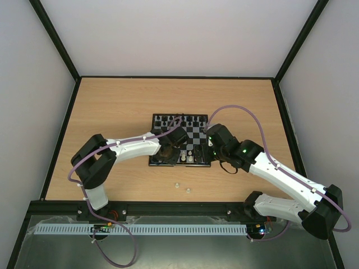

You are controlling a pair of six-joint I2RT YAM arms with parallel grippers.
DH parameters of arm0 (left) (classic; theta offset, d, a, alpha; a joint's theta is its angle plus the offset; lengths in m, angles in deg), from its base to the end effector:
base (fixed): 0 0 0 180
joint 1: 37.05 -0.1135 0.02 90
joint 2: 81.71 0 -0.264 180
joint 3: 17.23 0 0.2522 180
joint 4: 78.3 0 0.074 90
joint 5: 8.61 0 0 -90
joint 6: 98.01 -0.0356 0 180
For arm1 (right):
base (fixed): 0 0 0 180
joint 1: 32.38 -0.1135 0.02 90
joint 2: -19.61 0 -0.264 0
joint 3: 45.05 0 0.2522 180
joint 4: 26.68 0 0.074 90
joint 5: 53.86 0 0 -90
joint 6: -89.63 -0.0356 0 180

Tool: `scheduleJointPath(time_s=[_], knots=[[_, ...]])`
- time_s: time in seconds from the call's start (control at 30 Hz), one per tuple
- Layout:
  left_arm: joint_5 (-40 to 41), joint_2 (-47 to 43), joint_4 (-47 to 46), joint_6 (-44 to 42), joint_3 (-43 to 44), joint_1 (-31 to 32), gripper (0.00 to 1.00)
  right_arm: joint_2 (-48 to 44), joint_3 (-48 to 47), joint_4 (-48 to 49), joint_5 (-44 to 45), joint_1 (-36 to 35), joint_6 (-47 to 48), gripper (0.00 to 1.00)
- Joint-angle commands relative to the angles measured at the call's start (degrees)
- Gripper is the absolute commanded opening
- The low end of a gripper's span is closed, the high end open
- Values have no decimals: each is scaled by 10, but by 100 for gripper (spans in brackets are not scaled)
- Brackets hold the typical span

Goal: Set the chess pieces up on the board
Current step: Place the chess piece on the chessboard, then pick up the chess piece at the center of the board.

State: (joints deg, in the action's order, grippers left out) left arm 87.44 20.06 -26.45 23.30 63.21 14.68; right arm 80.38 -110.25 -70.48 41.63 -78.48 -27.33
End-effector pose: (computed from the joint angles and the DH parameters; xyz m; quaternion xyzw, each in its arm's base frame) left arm 0.2138 -0.2650 0.1755 0.1675 0.9736 -0.0577 0.1440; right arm 0.1599 0.1613 0.2939 -0.1299 0.8938 0.2194 0.3690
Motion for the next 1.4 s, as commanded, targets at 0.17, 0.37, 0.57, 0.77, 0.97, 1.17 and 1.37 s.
scheduleJointPath(time_s=[0.17,0.37,0.57,0.77,0.97,1.17,1.37], knots=[[13,-29,25,2,24,-2,40,2,7,-2,-4,2,9,86],[29,-80,46,5,48,0,48,5,7,-2,-5,1,9,86],[53,-161,46,5,46,0,65,7,7,-4,1,2,8,95],[61,-253,2,6,-13,0,88,21,6,-5,5,1,7,99],[55,-311,-35,10,-70,0,99,57,-1,-15,-19,0,-3,99],[53,-351,-54,3,-101,-1,99,59,9,-33,-15,-46,-57,94],[38,-384,-82,-2,-129,-1,99,82,36,-45,5,-147,-138,70]])
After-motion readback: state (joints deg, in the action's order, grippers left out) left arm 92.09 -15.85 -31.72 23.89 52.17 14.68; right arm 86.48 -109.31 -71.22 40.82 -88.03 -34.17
